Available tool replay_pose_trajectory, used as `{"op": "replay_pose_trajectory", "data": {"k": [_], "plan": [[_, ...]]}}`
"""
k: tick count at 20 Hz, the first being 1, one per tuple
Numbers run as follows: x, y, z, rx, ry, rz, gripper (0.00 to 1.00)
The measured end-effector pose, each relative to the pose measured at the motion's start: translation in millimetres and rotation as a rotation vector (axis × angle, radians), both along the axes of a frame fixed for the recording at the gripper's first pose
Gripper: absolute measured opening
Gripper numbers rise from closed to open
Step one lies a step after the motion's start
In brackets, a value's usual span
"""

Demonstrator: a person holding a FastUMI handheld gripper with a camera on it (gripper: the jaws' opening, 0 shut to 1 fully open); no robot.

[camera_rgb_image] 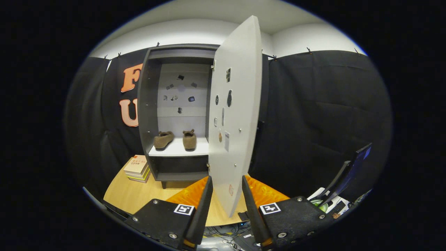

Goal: Open the shoe cabinet door, grab the shoes and put them into the shoe cabinet, then close the shoe cabinet door.

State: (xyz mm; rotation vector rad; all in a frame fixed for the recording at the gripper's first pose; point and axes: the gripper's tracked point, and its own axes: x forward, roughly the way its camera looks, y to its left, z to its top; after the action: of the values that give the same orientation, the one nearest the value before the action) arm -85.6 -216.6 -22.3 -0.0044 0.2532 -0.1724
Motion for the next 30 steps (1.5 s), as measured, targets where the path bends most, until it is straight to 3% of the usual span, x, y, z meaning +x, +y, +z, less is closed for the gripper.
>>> {"op": "replay_pose_trajectory", "data": {"k": [6,14,19,30], "plan": [[18.5,-48.7,-22.7,0.063,-0.018,-0.009,0.64],[67.8,-76.8,-36.4,0.109,-0.033,0.120,0.73],[89.7,-75.9,-46.6,0.127,-0.026,0.198,0.75],[96.9,-47.3,-52.6,0.136,-0.051,0.344,0.74]]}}
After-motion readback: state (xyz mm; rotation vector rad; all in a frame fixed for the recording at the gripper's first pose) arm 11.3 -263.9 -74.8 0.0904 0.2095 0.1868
